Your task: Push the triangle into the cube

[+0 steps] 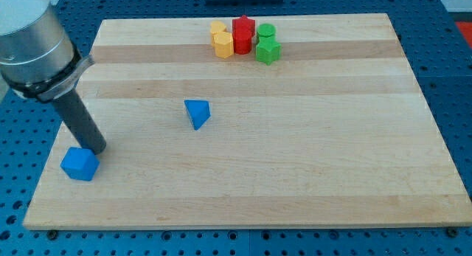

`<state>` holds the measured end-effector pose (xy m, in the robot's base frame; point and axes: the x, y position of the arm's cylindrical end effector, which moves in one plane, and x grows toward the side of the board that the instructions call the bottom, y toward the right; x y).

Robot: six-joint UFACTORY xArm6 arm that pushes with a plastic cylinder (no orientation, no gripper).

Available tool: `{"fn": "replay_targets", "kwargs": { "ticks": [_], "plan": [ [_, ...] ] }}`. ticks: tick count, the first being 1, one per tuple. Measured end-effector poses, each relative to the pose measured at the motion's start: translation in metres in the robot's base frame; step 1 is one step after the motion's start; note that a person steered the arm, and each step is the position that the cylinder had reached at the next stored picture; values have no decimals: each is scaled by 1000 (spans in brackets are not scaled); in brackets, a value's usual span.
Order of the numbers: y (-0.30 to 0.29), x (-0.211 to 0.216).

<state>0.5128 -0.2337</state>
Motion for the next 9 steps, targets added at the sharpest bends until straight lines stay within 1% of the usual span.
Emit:
{"fn": "replay_targets", "kwargs": {
  "ticks": [1, 2, 4, 5, 6, 7, 9],
  "plan": [
    [-1, 8],
    [7, -8],
    [126, -7],
    [181, -21],
    [210, -52],
    [214, -78],
    [197, -80]
  ]
}}
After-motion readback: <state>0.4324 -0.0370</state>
